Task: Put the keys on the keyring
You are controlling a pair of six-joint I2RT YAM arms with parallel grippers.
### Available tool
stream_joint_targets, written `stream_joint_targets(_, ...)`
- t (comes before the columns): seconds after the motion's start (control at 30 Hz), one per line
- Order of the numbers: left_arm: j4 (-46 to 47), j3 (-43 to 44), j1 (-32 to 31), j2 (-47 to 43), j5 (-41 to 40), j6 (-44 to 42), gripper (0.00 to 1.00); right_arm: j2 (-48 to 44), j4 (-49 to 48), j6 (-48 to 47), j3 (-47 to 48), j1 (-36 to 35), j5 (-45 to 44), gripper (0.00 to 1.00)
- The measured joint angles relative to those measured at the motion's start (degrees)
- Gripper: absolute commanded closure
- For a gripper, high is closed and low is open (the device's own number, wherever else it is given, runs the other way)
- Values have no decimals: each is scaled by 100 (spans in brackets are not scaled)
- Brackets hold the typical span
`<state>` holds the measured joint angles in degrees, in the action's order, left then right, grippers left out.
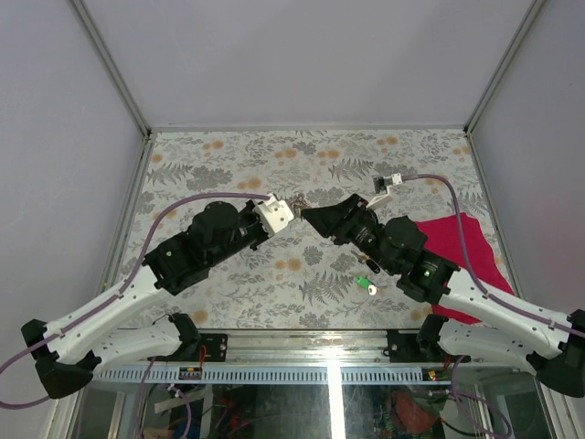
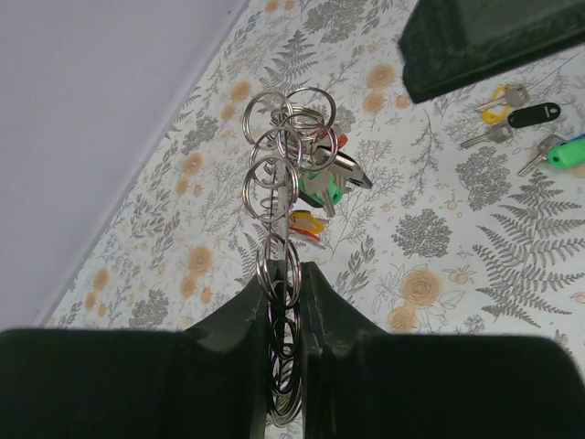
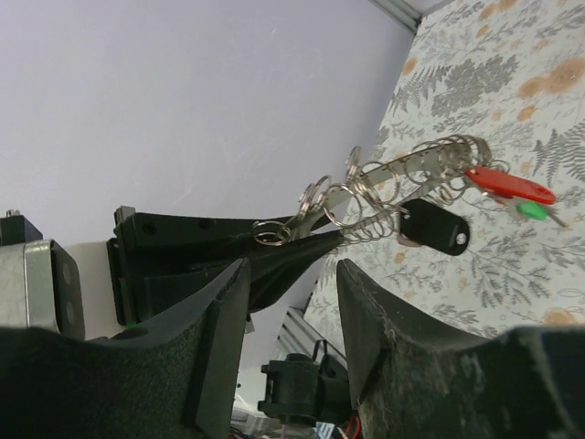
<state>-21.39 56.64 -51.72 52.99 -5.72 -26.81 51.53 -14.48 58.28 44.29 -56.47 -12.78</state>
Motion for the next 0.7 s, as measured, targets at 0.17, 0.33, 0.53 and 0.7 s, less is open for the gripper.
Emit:
stream_joint_targets(0.17, 13, 0, 0, 114, -94, -166, 100, 387, -417, 356, 2, 0, 42, 53)
stream_joint_targets(0.33, 17, 0, 0, 129, -101, -234, 100, 654, -684, 590, 39, 0, 46, 55)
stream_joint_targets(0.53, 22, 0, 0, 129, -101, -249, 100, 885, -914, 826, 57, 0, 57, 57)
stream_joint_targets(0.7, 24, 0, -4, 129, -101, -251, 100, 986, -979, 933, 57, 0, 127, 58)
